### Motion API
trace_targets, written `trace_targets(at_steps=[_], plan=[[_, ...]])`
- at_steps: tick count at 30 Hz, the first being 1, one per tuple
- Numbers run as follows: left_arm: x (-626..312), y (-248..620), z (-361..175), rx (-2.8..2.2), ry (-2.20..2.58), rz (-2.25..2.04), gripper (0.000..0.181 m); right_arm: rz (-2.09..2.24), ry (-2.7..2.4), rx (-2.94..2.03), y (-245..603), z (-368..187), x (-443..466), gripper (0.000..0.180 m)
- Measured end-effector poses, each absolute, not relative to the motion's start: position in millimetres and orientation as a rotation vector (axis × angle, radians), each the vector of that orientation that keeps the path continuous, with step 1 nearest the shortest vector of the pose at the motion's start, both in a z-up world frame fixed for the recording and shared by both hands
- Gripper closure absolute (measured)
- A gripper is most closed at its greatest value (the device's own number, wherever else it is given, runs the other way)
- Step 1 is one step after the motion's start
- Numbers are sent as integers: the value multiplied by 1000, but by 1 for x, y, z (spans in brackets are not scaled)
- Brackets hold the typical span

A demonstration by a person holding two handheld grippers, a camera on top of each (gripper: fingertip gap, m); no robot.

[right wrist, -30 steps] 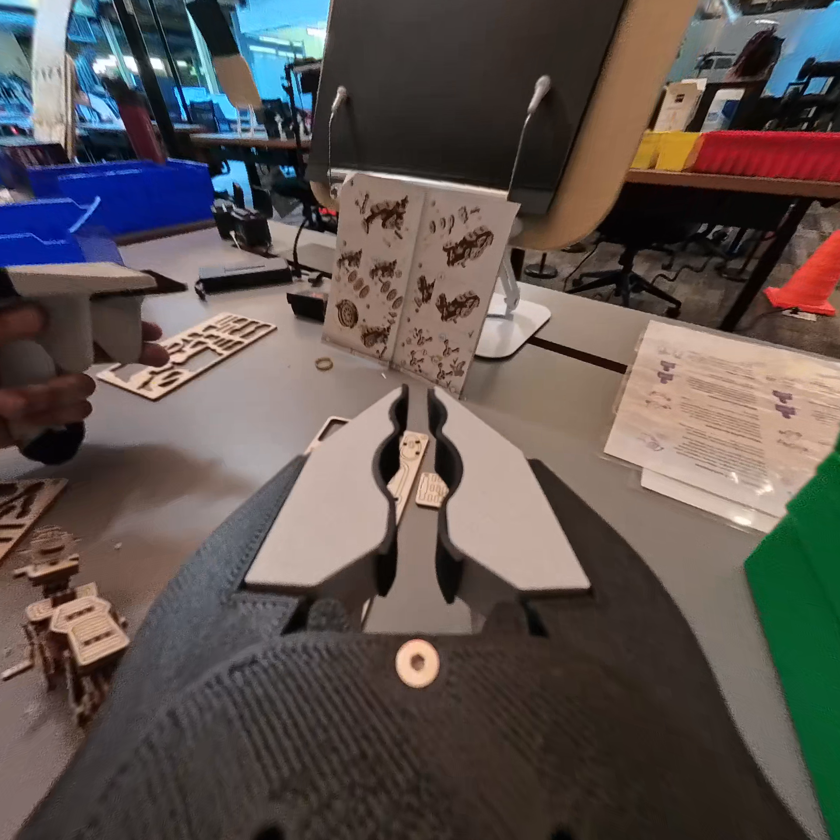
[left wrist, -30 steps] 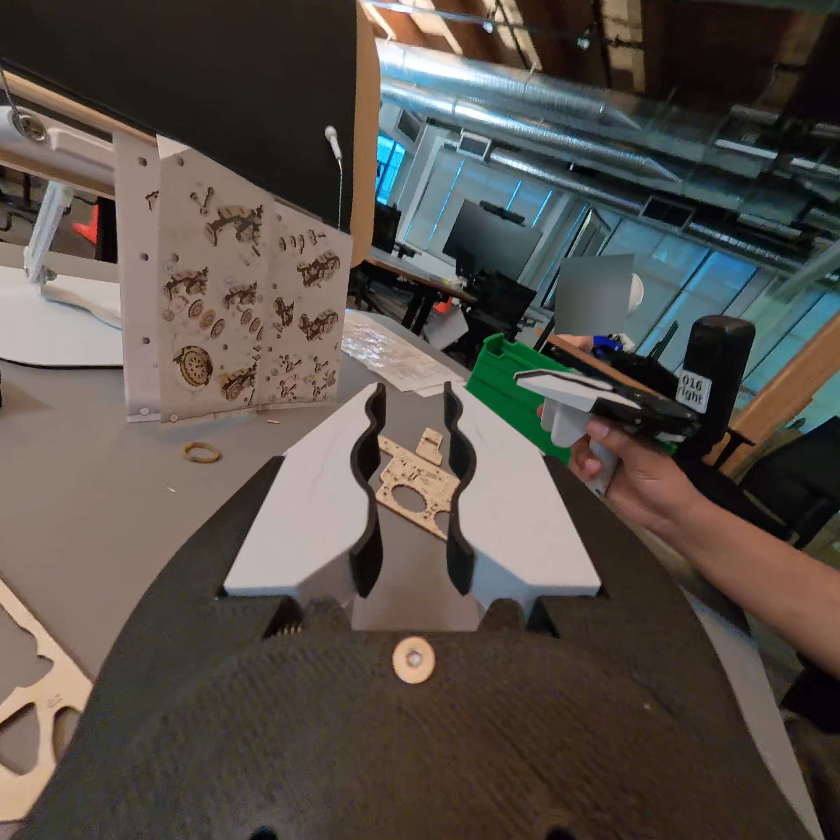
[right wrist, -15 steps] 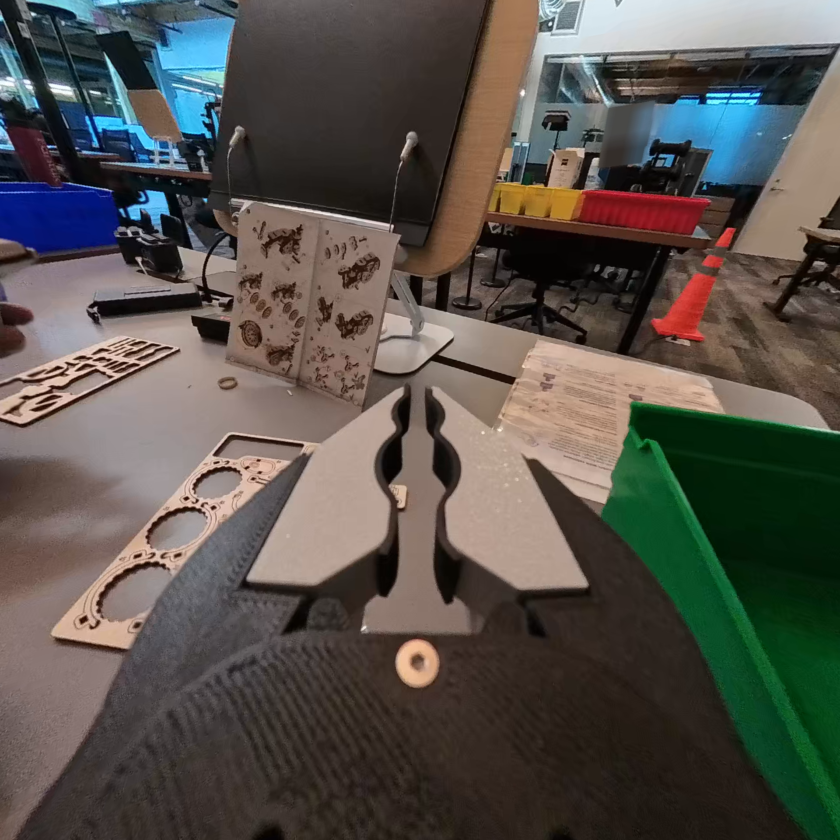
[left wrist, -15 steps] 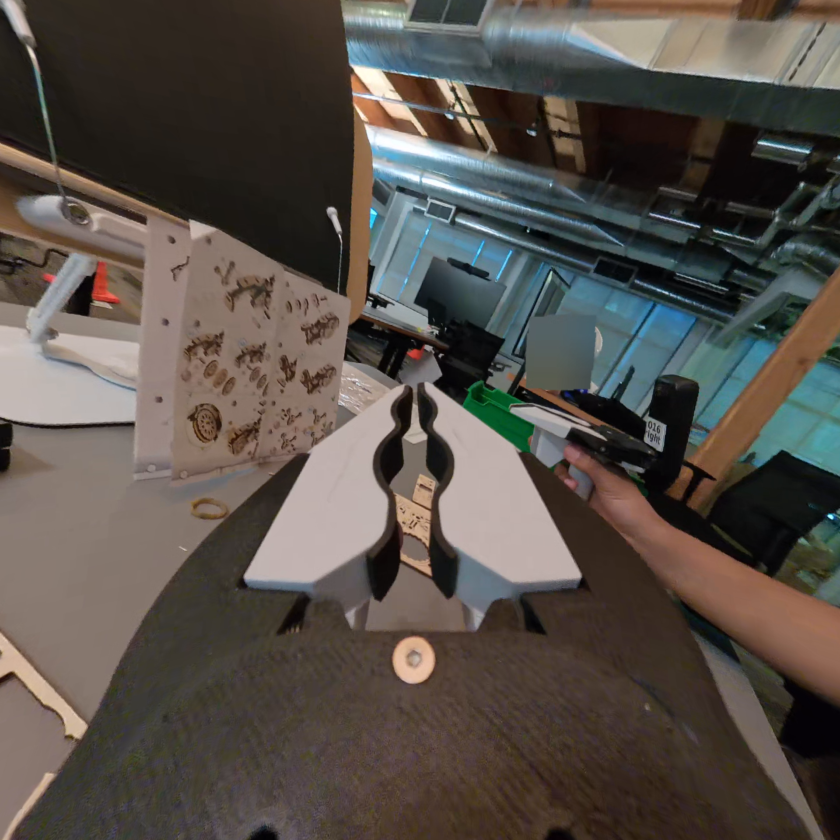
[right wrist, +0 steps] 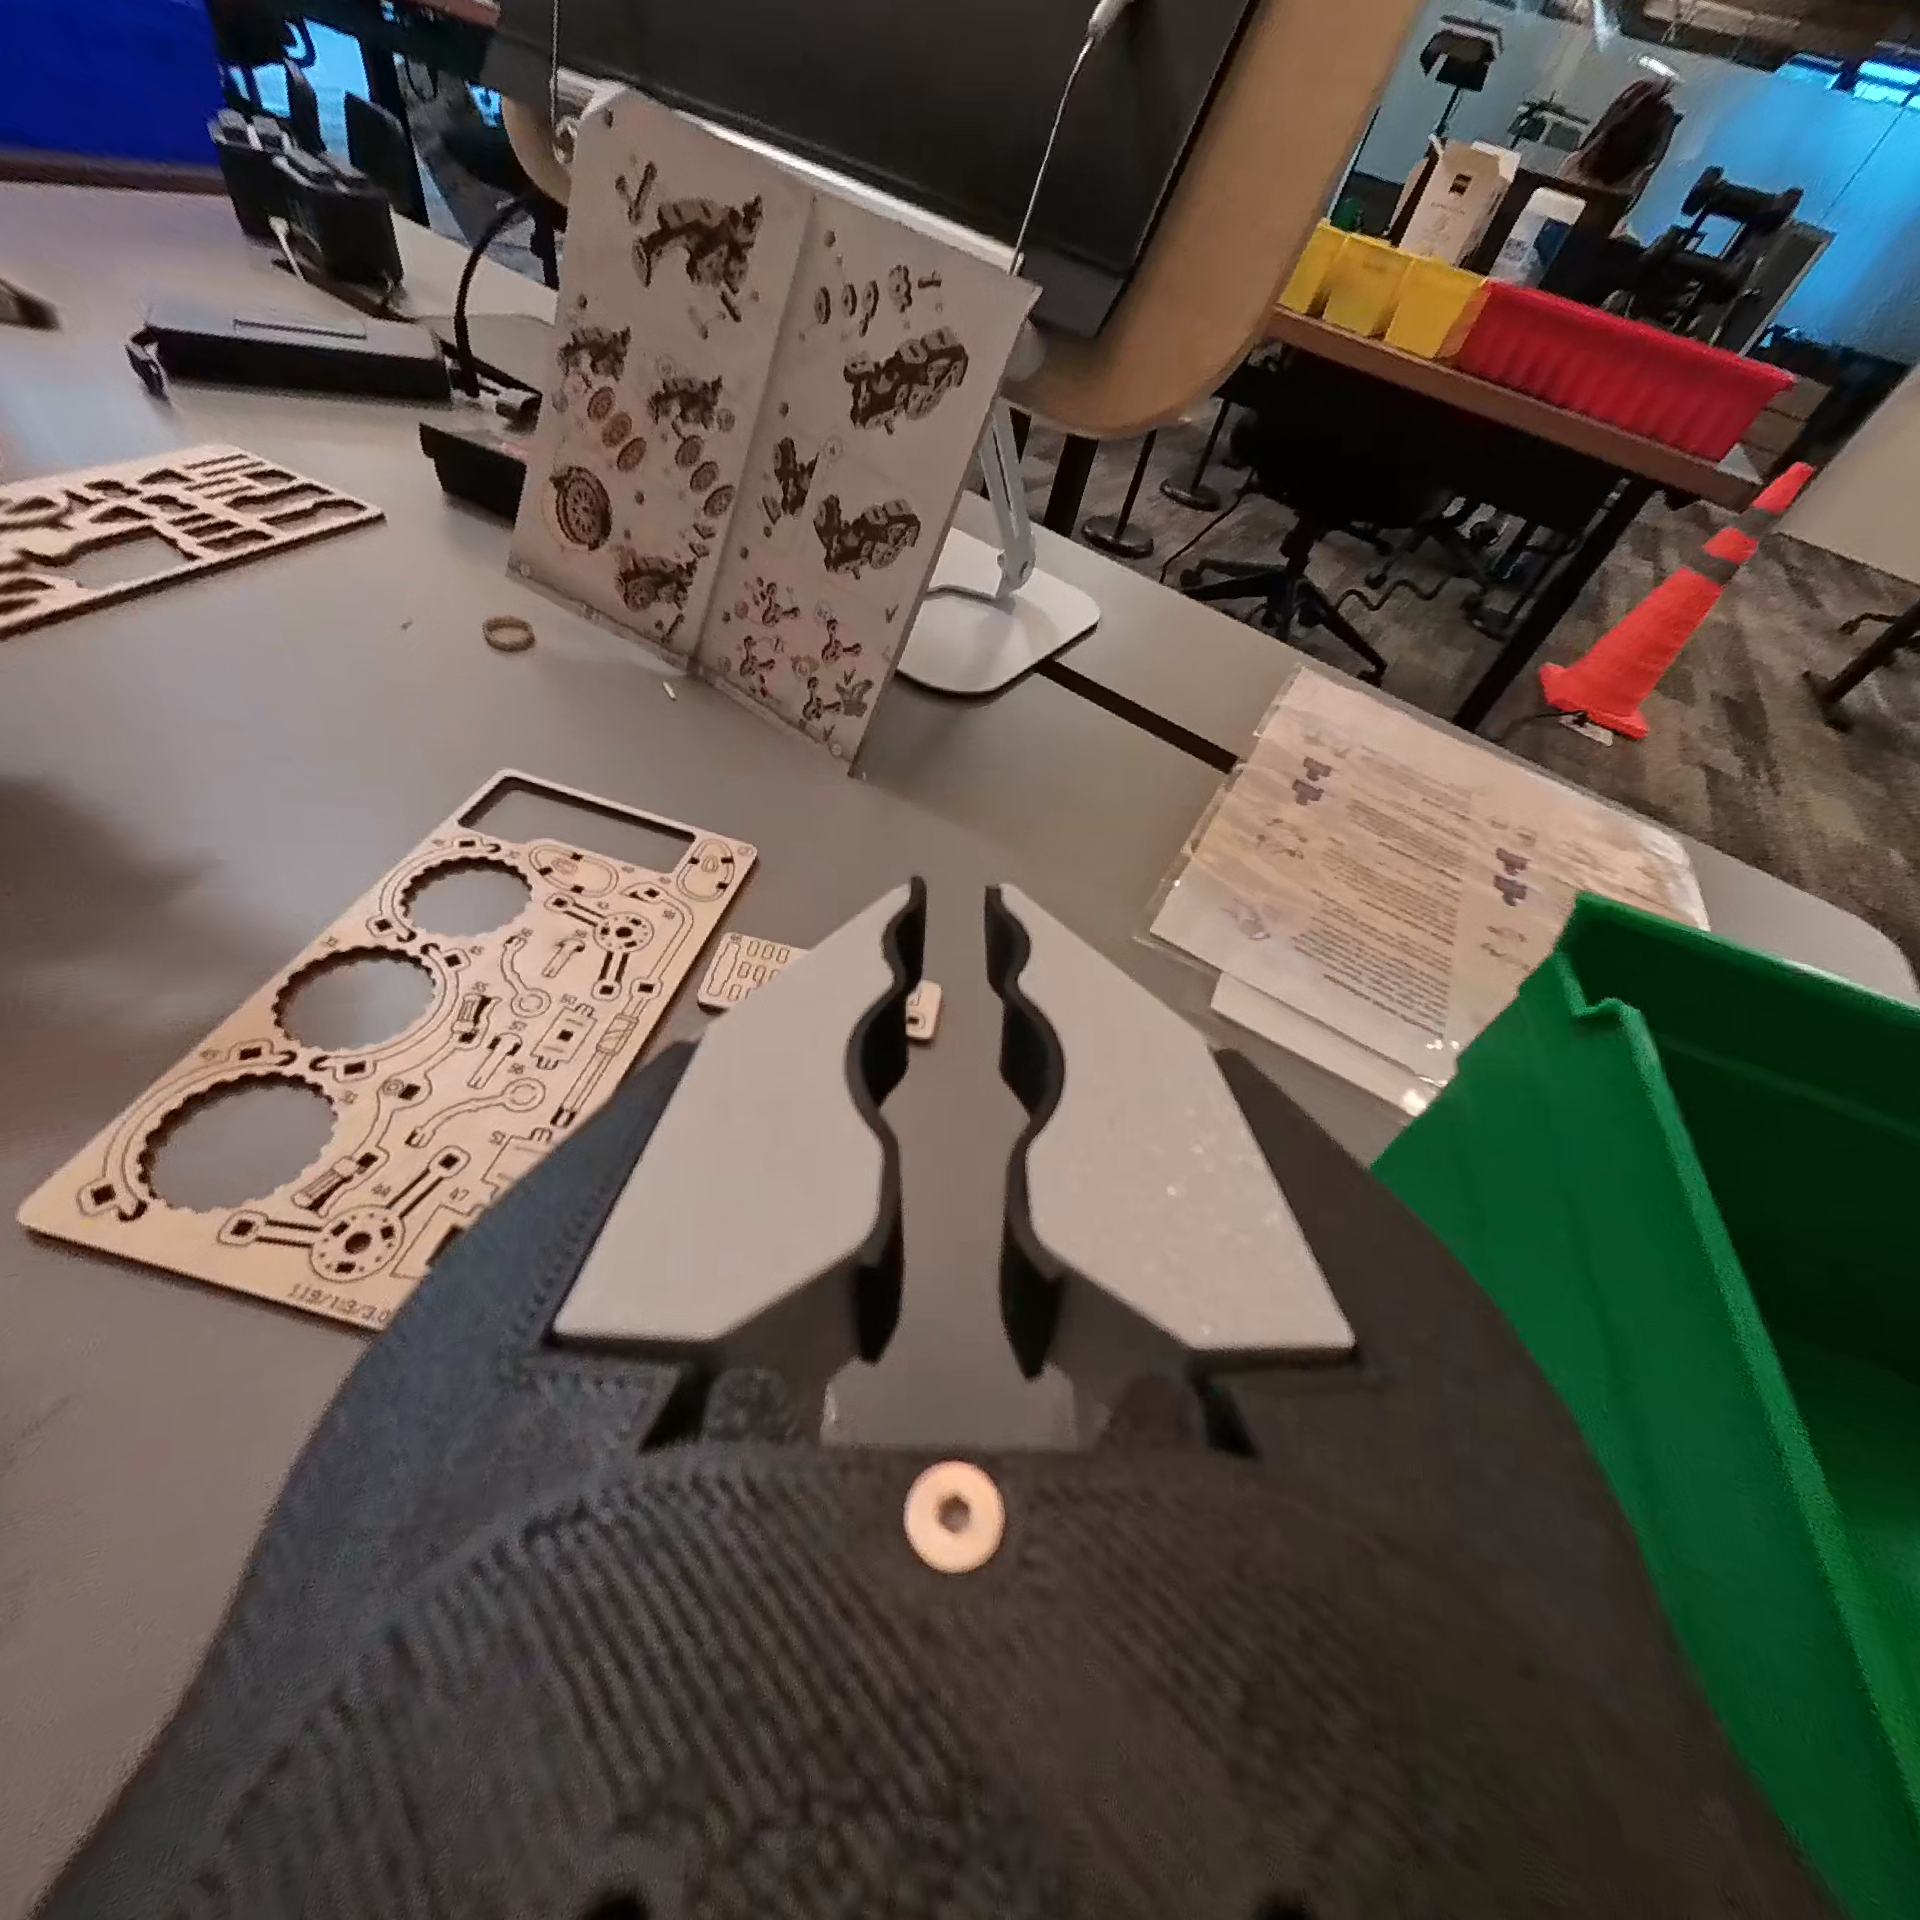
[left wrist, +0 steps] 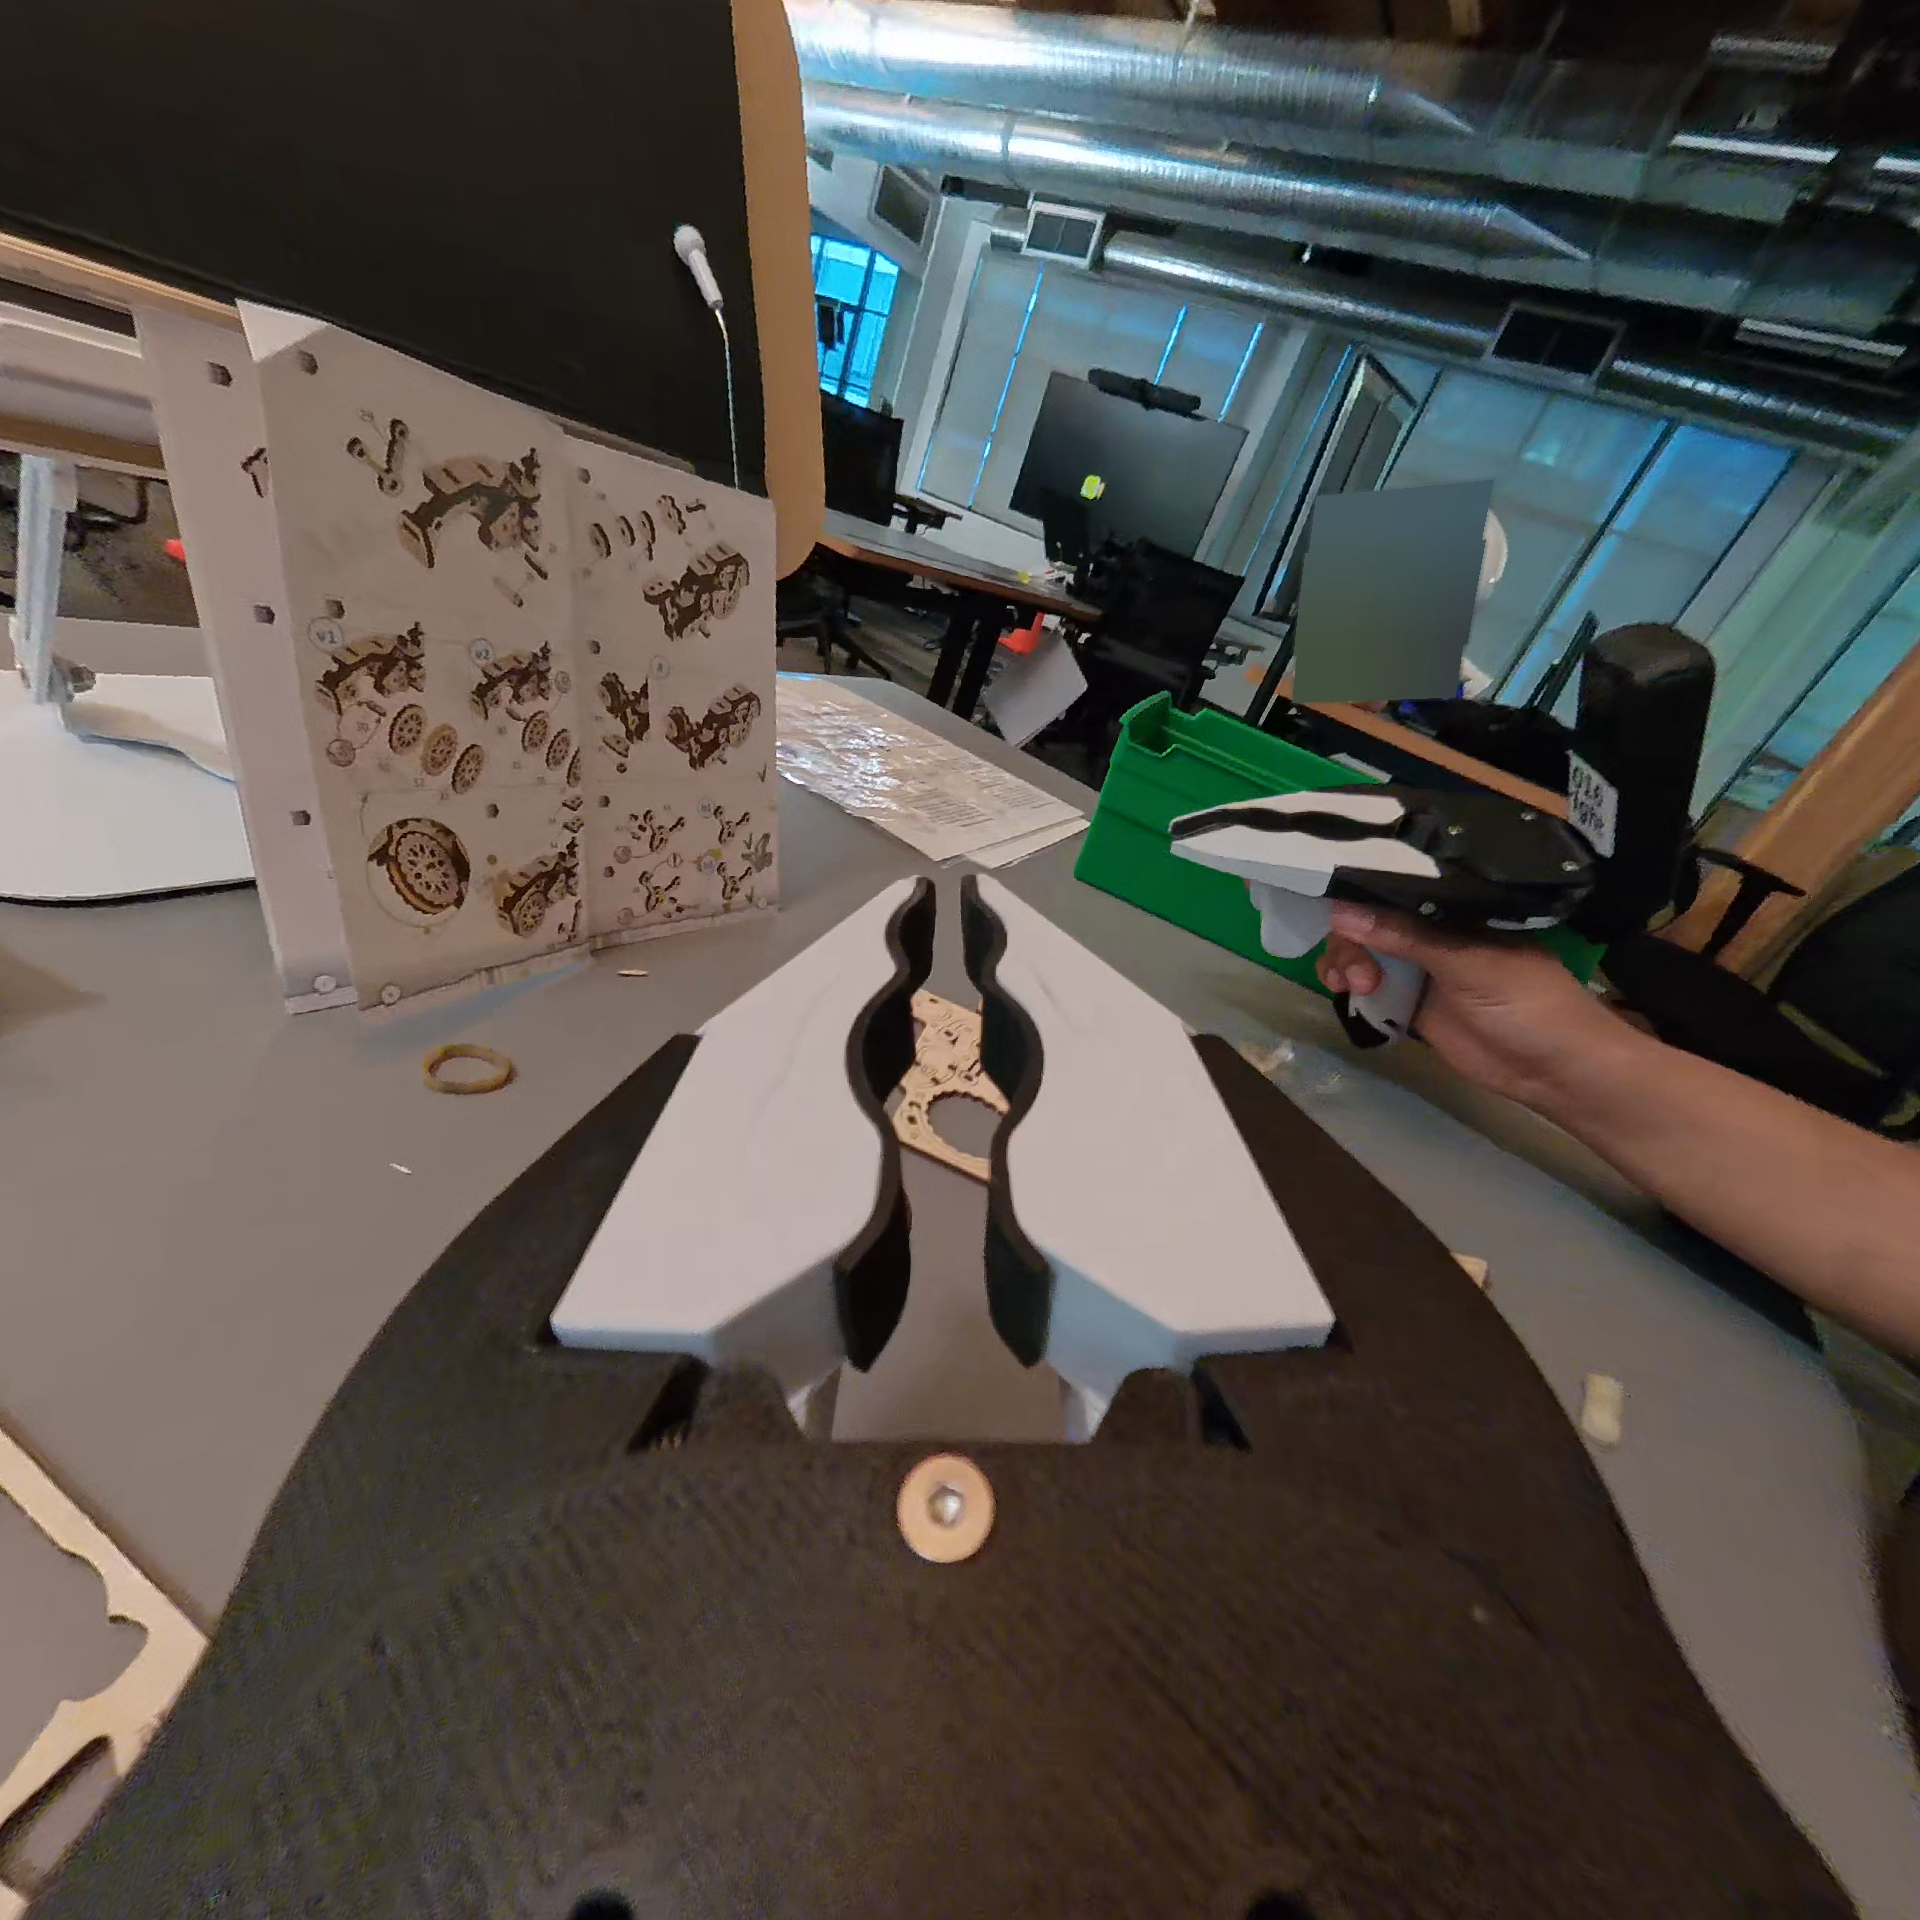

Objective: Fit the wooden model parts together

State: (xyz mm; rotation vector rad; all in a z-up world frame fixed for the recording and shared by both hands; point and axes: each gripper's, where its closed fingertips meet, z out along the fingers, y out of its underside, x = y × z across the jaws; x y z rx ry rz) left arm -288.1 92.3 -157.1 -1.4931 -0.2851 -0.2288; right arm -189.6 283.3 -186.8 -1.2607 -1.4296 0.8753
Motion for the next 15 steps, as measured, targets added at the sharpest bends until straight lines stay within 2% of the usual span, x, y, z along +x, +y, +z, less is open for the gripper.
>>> trace_targets(at_steps=[15], plan=[[-283, 101, -166, -1546, -312, -177, 175, 942, -1451, -1336, 271, -201, -197, 172]])
